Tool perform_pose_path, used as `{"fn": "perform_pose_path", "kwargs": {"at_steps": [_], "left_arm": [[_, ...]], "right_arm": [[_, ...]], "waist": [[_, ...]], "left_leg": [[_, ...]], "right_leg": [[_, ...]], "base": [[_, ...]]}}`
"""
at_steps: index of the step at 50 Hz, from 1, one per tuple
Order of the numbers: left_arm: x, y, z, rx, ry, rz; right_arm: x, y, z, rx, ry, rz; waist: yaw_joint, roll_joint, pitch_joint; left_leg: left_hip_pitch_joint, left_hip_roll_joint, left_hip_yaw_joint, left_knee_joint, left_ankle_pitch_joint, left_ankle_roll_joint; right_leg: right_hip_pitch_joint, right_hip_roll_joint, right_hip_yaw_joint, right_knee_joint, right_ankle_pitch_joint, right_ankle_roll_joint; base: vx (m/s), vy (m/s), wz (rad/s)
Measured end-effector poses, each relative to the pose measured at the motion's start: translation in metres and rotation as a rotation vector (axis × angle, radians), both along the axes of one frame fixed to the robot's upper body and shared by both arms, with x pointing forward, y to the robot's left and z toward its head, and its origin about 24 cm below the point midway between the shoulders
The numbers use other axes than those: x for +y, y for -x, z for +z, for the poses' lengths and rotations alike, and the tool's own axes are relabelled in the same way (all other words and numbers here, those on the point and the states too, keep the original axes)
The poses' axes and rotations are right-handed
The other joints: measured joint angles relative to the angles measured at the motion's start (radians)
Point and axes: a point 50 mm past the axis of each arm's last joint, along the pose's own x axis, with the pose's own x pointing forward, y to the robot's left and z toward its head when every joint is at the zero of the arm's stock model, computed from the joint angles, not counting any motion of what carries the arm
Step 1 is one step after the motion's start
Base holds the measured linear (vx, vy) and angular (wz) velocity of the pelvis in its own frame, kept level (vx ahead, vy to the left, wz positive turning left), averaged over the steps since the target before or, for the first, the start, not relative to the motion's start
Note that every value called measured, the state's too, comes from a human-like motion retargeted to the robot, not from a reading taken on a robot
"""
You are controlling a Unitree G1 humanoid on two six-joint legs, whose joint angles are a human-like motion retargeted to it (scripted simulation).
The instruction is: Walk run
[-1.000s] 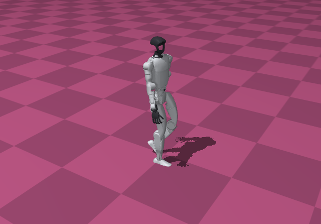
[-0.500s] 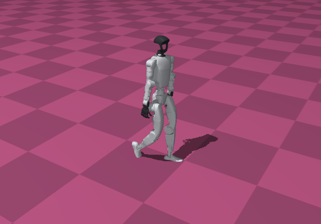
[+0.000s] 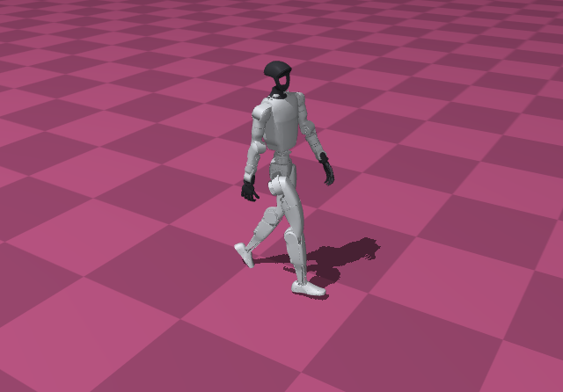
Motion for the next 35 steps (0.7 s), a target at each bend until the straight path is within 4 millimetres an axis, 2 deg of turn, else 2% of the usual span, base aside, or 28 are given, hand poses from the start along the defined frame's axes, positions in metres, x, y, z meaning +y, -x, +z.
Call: {"fn": "perform_pose_path", "kwargs": {"at_steps": [2, 3, 5, 8, 10, 13, 15, 18, 19, 20, 22, 23, 25, 28, 30, 31, 32, 33, 35], "left_arm": [[-0.008, 0.057, -0.016, 0.233, 0.017, -0.005], [-0.009, 0.086, -0.019, 0.348, 0.019, -0.001], [-0.016, 0.137, -0.020, 0.555, 0.032, 0.002], [-0.035, 0.210, -0.012, 0.794, 0.081, 0.013], [-0.051, 0.247, -0.004, 0.882, 0.147, 0.030], [-0.074, 0.287, 0.009, 0.963, 0.266, 0.047], [-0.087, 0.307, 0.019, 1.009, 0.320, 0.047], [-0.097, 0.324, 0.028, 1.069, 0.349, 0.027], [-0.097, 0.327, 0.029, 1.084, 0.349, 0.025], [-0.096, 0.330, 0.031, 1.098, 0.346, 0.024], [-0.090, 0.329, 0.030, 1.108, 0.331, 0.029], [-0.087, 0.327, 0.029, 1.110, 0.322, 0.039], [-0.077, 0.318, 0.024, 1.095, 0.292, 0.065], [-0.059, 0.295, 0.014, 1.028, 0.208, 0.117], [-0.042, 0.267, 0.004, 0.942, 0.124, 0.136], [-0.029, 0.246, -0.002, 0.885, 0.078, 0.135], [-0.018, 0.223, -0.007, 0.824, 0.034, 0.130], [-0.007, 0.197, -0.011, 0.759, -0.006, 0.119], [0.008, 0.142, -0.016, 0.605, -0.065, 0.107]], "right_arm": [[-0.004, -0.036, -0.005, -0.076, 0.038, -0.009], [-0.005, -0.057, -0.007, -0.114, 0.046, 0.000], [-0.006, -0.107, -0.008, -0.219, 0.067, 0.027], [-0.003, -0.182, -0.001, -0.448, 0.140, 0.089], [0.000, -0.231, 0.013, -0.631, 0.192, 0.138], [0.001, -0.293, 0.044, -0.886, 0.253, 0.191], [0.000, -0.324, 0.065, -1.030, 0.290, 0.204], [-0.006, -0.351, 0.091, -1.175, 0.346, 0.194], [-0.007, -0.355, 0.095, -1.201, 0.360, 0.187], [-0.009, -0.357, 0.098, -1.220, 0.371, 0.178], [-0.013, -0.352, 0.095, -1.209, 0.385, 0.154], [-0.015, -0.346, 0.089, -1.183, 0.386, 0.145], [-0.017, -0.325, 0.072, -1.096, 0.378, 0.129], [-0.013, -0.268, 0.034, -0.851, 0.308, 0.117], [-0.008, -0.218, 0.010, -0.648, 0.226, 0.101], [-0.004, -0.193, 0.002, -0.551, 0.189, 0.084], [-0.001, -0.167, -0.004, -0.453, 0.156, 0.063], [0.000, -0.141, -0.008, -0.356, 0.127, 0.037], [0.007, -0.090, -0.010, -0.173, 0.055, -0.004]], "waist": [[0.016, -0.028, 0.008], [0.030, -0.037, 0.021], [0.049, -0.101, 0.002], [0.062, -0.126, 0.009], [0.105, -0.150, 0.016], [0.169, -0.157, 0.029], [0.213, -0.146, 0.045], [0.256, -0.121, 0.071], [0.264, -0.120, 0.074], [0.270, -0.121, 0.075], [0.239, -0.127, 0.061], [0.247, -0.127, 0.058], [0.273, -0.136, 0.039], [0.343, -0.149, 0.002], [0.320, -0.150, -0.011], [0.301, -0.146, 0.006], [0.284, -0.149, 0.022], [0.274, -0.163, 0.034], [0.278, -0.098, 0.043]], "left_leg": [[-0.090, -0.017, 0.011, 0.245, 0.131, -0.033], [-0.140, -0.008, 0.023, 0.395, 0.160, -0.032], [-0.213, -0.077, 0.053, 0.462, 0.159, 0.007], [-0.347, -0.023, 0.136, 0.558, 0.004, 0.114], [-0.446, 0.012, 0.198, 0.563, -0.082, 0.171], [-0.556, 0.050, 0.237, 0.413, -0.194, 0.226], [-0.594, 0.060, 0.243, 0.221, -0.226, 0.248], [-0.612, 0.050, 0.259, -0.106, -0.233, 0.283], [-0.613, 0.038, 0.284, -0.195, -0.263, 0.271], [-0.613, 0.022, 0.309, -0.278, -0.300, 0.246], [-0.621, -0.038, 0.281, -0.371, -0.353, 0.274], [-0.616, -0.032, 0.292, -0.362, -0.354, 0.273], [-0.614, -0.030, 0.288, -0.284, -0.358, 0.343], [-0.585, -0.004, 0.332, -0.235, -0.272, 0.357], [-0.581, -0.026, 0.198, -0.179, -0.293, 0.389], [-0.576, -0.033, 0.135, -0.139, -0.325, 0.386], [-0.559, -0.040, 0.107, -0.109, -0.356, 0.386], [-0.516, -0.045, 0.150, -0.099, -0.384, 0.392], [-0.430, 0.040, 0.195, -0.152, -0.405, 0.387]], "right_leg": [[0.053, 0.011, 0.051, 0.012, -0.043, -0.032], [0.098, 0.006, -0.046, 0.017, -0.055, -0.043], [0.143, -0.031, -0.037, -0.003, -0.070, -0.055], [0.217, -0.003, -0.012, -0.028, -0.104, -0.067], [0.260, 0.015, 0.040, -0.049, -0.116, -0.074], [0.316, 0.065, 0.103, -0.073, -0.143, -0.090], [0.362, 0.106, 0.136, -0.082, -0.169, -0.097], [0.435, 0.159, 0.160, -0.083, -0.212, -0.101], [0.460, 0.167, 0.162, -0.082, -0.224, -0.100], [0.484, 0.173, 0.162, -0.081, -0.235, -0.099], [0.514, 0.173, 0.115, -0.073, -0.240, -0.087], [0.531, 0.181, 0.118, -0.059, -0.228, -0.077], [0.548, 0.176, 0.131, -0.024, -0.167, -0.029], [0.568, 0.146, 0.114, 0.072, 0.095, 0.087], [0.547, 0.146, 0.103, 0.194, 0.312, 0.185], [0.505, 0.180, 0.131, 0.313, 0.370, 0.223], [0.460, 0.199, 0.141, 0.448, 0.412, 0.262], [0.405, 0.185, 0.116, 0.613, 0.423, 0.301], [0.344, 0.226, 0.062, 0.642, 0.427, 0.315]], "base": [[0.89, -0.46, -0.70], [0.90, -0.46, -1.11], [0.78, -0.41, -0.96], [0.89, -0.42, -0.69], [0.78, -0.34, -1.31], [0.93, -0.31, -1.23], [0.68, -0.15, -0.96], [1.00, -0.13, -0.59], [0.80, -0.13, -0.28], [0.93, -0.14, 0.28], [1.18, -0.16, 0.58], [1.15, -0.15, 0.01], [1.11, -0.13, -0.59], [1.18, -0.07, -0.99], [1.07, -0.07, 0.31], [1.25, -0.18, 0.91], [1.18, -0.27, 1.01], [0.83, -0.23, 0.81], [0.66, -0.12, 0.34]]}}
